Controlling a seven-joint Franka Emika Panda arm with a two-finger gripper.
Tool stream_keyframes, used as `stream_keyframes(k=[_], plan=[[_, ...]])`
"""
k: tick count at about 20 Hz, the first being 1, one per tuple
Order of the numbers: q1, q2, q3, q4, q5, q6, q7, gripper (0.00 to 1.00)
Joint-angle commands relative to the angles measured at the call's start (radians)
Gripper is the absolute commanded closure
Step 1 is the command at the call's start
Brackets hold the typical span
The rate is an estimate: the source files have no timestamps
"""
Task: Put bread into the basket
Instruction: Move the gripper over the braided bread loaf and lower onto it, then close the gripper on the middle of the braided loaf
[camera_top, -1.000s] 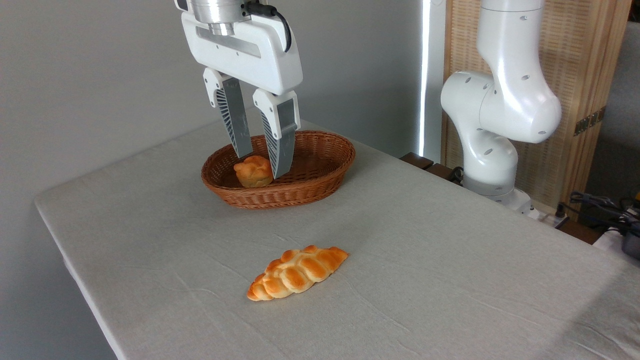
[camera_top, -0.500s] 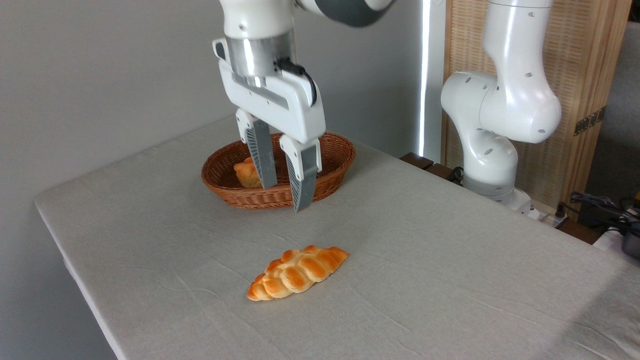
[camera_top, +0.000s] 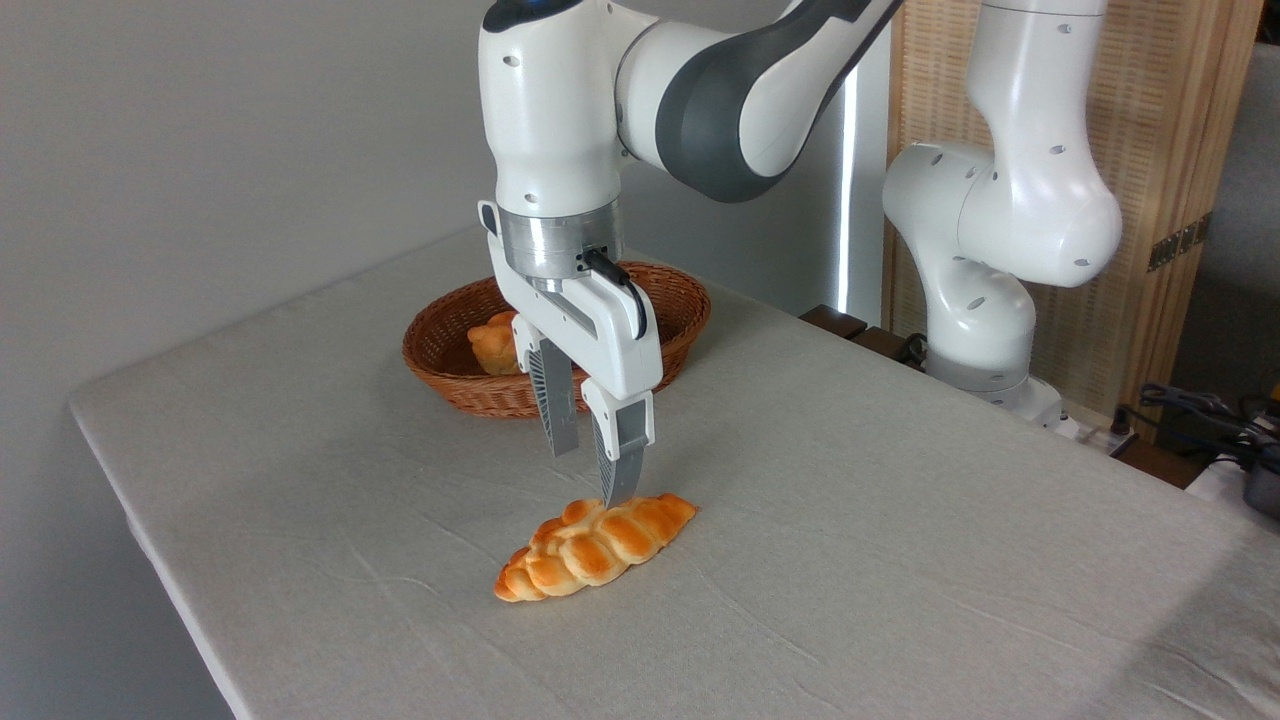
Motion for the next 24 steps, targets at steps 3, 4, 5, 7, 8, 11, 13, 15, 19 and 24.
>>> stream_keyframes(k=[3,4,5,7,8,11,13,15,19,24], plan=[[-0.006,0.043,0.011,-0.050,0.000,0.103,0.035,0.00],[-0.006,0.048,0.011,-0.059,0.000,0.115,0.035,0.00],[-0.008,0.057,0.011,-0.059,0.000,0.117,0.035,0.00],[-0.008,0.071,0.011,-0.059,0.000,0.132,0.035,0.00],[-0.008,0.077,0.011,-0.059,0.000,0.140,0.035,0.00],[-0.010,0.085,0.010,-0.059,0.000,0.140,0.035,0.00],[-0.010,0.091,0.010,-0.059,0.000,0.140,0.035,0.00],[-0.010,0.097,0.010,-0.059,0.000,0.140,0.035,0.00],[-0.010,0.117,0.002,-0.059,0.000,0.142,0.035,0.04],[-0.013,0.141,-0.003,-0.062,-0.002,0.165,0.042,0.22]])
